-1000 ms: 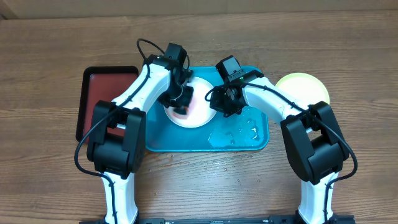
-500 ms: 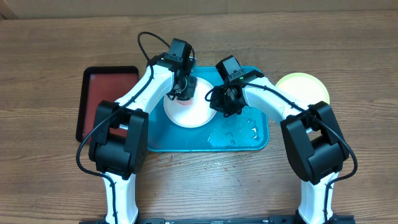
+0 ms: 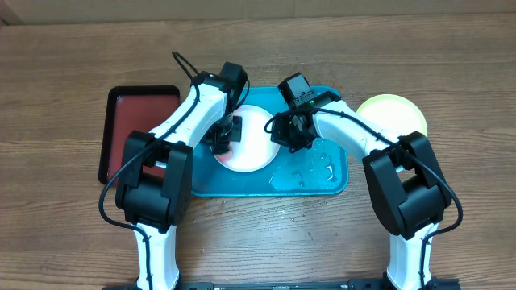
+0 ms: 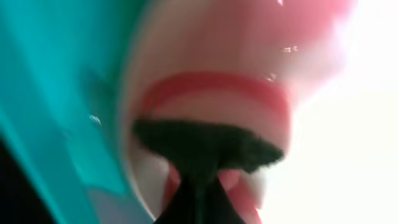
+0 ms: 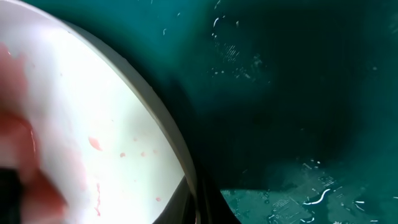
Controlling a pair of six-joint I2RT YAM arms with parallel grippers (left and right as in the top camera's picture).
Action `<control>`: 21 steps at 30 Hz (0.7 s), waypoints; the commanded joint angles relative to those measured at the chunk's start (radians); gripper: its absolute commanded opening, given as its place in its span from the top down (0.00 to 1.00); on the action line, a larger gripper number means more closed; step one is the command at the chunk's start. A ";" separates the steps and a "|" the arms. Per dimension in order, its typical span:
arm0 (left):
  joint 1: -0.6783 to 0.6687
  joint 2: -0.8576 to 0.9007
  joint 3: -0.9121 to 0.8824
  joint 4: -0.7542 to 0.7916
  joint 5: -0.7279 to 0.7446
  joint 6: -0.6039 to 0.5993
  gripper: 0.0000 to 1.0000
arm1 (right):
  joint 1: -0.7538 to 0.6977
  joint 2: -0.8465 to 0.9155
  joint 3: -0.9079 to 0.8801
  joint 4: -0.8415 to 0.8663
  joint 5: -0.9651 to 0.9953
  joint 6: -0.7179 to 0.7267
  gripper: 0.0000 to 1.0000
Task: Clean dirty plates on tray and stack at the side
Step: 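Scrub the white plate with the sponge in the left gripper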
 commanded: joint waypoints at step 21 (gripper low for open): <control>0.008 0.000 0.183 0.147 -0.160 0.017 0.96 | -0.005 0.011 -0.008 -0.011 0.036 0.013 0.96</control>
